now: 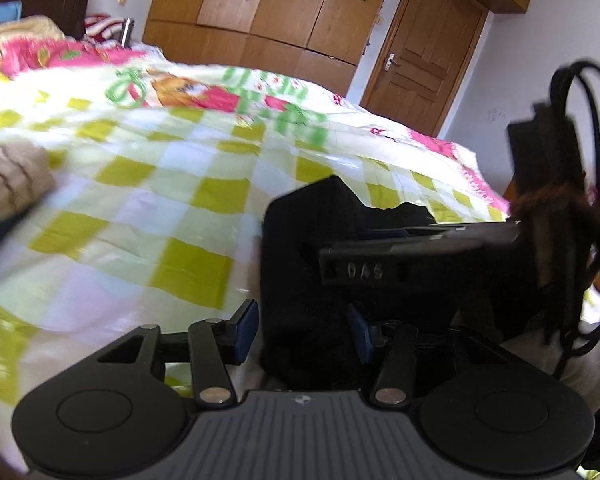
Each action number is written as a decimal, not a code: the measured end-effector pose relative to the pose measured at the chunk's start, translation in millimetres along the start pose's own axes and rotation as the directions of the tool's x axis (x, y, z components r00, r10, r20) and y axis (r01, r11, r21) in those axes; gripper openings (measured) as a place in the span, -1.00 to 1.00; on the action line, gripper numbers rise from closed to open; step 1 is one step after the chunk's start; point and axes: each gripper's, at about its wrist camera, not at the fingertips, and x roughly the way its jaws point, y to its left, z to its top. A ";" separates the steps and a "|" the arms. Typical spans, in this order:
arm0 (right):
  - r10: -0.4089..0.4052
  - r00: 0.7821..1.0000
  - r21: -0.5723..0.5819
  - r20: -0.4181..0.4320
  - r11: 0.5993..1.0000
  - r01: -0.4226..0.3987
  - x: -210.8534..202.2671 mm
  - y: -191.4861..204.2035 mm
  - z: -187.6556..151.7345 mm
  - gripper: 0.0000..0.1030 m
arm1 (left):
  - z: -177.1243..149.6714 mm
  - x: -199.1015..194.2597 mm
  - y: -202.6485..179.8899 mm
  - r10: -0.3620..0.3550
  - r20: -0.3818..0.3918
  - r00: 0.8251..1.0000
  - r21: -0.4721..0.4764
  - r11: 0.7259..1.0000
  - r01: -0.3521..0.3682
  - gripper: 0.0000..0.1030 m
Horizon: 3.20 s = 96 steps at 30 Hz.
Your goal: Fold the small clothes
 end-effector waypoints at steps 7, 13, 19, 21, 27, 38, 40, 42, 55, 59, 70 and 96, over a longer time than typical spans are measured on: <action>0.039 0.994 0.136 0.105 0.989 -0.053 -44.2 -28.0 -8.2 0.06 | 40.5 -8.6 -12.2 0.087 0.058 0.995 0.119 0.989 -0.093 0.20; 0.078 0.986 0.398 0.148 0.908 -0.131 -106.7 -66.9 -67.5 0.12 | 79.0 20.1 -58.4 0.001 0.085 0.996 0.206 0.978 -0.019 0.20; 0.052 0.991 0.439 0.120 0.893 -0.100 -115.8 -72.5 -101.1 0.18 | 72.6 104.4 -113.3 -0.132 -0.082 0.988 0.256 0.955 0.149 0.20; 0.062 0.990 0.382 0.127 0.918 -0.106 -114.3 -64.9 -102.3 0.18 | 70.8 127.8 -129.4 -0.129 -0.126 0.984 0.275 0.948 0.160 0.20; 0.081 0.988 0.288 0.130 0.951 -0.116 -108.3 -56.2 -103.8 0.23 | 69.9 170.7 -100.7 -0.066 -0.210 0.976 0.145 0.985 0.098 0.27; 0.080 0.990 0.140 0.119 0.985 -0.097 -108.4 -39.6 -104.5 0.23 | 69.4 165.3 -84.9 -0.058 -0.167 0.984 0.060 0.996 0.069 0.27; 0.103 0.987 0.163 0.119 0.979 -0.122 -109.9 -44.4 -107.3 0.24 | 74.1 158.5 -92.6 -0.045 -0.172 0.984 0.081 0.995 0.059 0.26; 0.126 0.985 0.203 0.118 0.968 -0.148 -110.5 -51.2 -108.3 0.24 | 78.9 146.6 -95.8 -0.034 -0.159 0.987 0.101 0.994 0.051 0.26; 0.139 0.985 0.258 0.100 0.953 -0.160 -105.1 -54.8 -114.0 0.30 | 55.3 66.3 -17.1 0.078 -0.071 0.994 0.056 0.996 -0.074 0.24; 0.109 0.985 0.366 0.130 0.918 -0.150 -125.4 -66.9 -109.5 0.29 | 58.5 29.9 -13.5 0.107 0.031 0.994 0.123 0.986 -0.110 0.24; 0.027 0.990 0.267 0.137 0.962 -0.063 -122.0 -33.8 -53.8 0.29 | 21.5 -24.6 0.8 0.029 0.099 0.995 0.094 0.995 -0.038 0.26; -0.108 0.993 0.315 -0.039 0.942 0.115 -186.0 13.1 -113.0 0.38 | -42.6 -75.1 -45.2 0.034 -0.169 0.985 0.128 0.992 -0.012 0.30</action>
